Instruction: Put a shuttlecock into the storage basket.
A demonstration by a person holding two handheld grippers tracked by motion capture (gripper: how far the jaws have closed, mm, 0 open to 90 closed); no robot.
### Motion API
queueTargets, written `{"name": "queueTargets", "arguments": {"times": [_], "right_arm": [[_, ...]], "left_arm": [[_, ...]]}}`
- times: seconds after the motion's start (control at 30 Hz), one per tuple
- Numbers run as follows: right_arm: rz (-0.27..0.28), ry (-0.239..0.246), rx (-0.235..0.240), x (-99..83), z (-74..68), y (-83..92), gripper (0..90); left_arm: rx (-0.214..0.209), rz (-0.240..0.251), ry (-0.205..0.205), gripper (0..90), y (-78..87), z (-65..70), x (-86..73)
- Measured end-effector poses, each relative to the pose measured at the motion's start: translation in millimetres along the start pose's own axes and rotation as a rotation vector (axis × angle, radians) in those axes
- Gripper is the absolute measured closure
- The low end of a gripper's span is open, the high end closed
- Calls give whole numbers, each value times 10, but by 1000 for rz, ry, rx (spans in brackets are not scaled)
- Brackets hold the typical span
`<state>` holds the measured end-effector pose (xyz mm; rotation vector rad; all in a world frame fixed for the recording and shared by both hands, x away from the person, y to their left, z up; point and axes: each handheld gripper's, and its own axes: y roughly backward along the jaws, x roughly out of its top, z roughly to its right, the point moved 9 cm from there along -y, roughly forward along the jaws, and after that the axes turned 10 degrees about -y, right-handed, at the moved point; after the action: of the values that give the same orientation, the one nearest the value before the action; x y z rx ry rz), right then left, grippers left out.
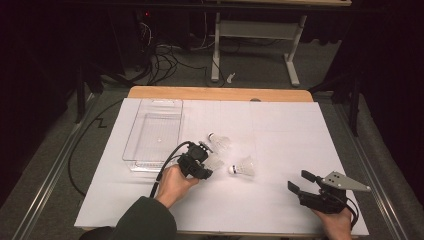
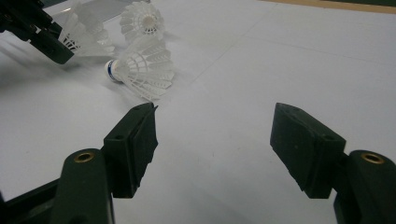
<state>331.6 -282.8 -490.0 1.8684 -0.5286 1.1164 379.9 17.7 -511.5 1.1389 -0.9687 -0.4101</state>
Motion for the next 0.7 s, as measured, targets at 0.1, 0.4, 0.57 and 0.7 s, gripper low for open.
{"name": "queueTargets", "arguments": {"times": [0.1,0.4,0.57,0.7], "right_arm": [[-1,0,0,-1,0,-1,319],[-1,0,1,-1,-1,-2,320],[-1,0,1,-1,-2,-2,319],[-1,2,2,-1,-3,-3,320]], "left_arm": [[-5,13,1,653,38,4,8],[-4,34,2,653,108,1,39],[-5,41,-8,653,150,22,72],[-5,46,-6,653,176,25,74]]}}
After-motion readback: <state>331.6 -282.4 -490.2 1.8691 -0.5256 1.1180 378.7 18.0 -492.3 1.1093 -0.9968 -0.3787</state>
